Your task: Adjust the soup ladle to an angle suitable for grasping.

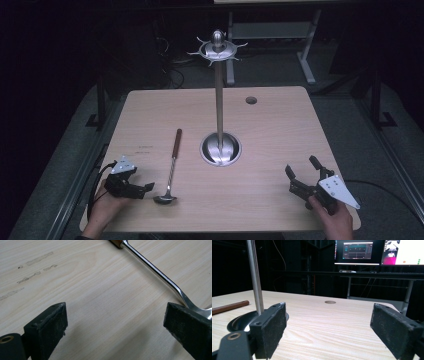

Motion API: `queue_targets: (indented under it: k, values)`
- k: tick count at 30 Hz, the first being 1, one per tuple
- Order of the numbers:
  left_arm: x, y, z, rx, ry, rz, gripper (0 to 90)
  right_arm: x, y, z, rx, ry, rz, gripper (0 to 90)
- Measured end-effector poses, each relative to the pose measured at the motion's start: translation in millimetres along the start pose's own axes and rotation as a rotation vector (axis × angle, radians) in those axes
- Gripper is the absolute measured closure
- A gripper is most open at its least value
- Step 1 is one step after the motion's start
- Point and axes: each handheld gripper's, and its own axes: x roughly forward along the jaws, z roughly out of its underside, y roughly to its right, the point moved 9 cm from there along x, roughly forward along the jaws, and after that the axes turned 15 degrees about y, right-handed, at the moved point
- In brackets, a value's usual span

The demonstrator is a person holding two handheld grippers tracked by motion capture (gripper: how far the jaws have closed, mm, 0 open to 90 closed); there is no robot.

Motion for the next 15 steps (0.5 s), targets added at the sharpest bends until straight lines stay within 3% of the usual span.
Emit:
queue_targets:
  k: [5, 15]
  values:
    - [-0.4, -0.4, 0.3, -0.008, -0.006, -0.002, 6.6, -0.2, -0.2, -0.1, 0.002, 0.001, -0.001, 13.0]
    - [-2.7, -3.3, -4.7, -0.017, -0.012, -0.023, 23.8, -0.3, -0.1, -0.3, 0.002, 0.003, -0.001, 13.0]
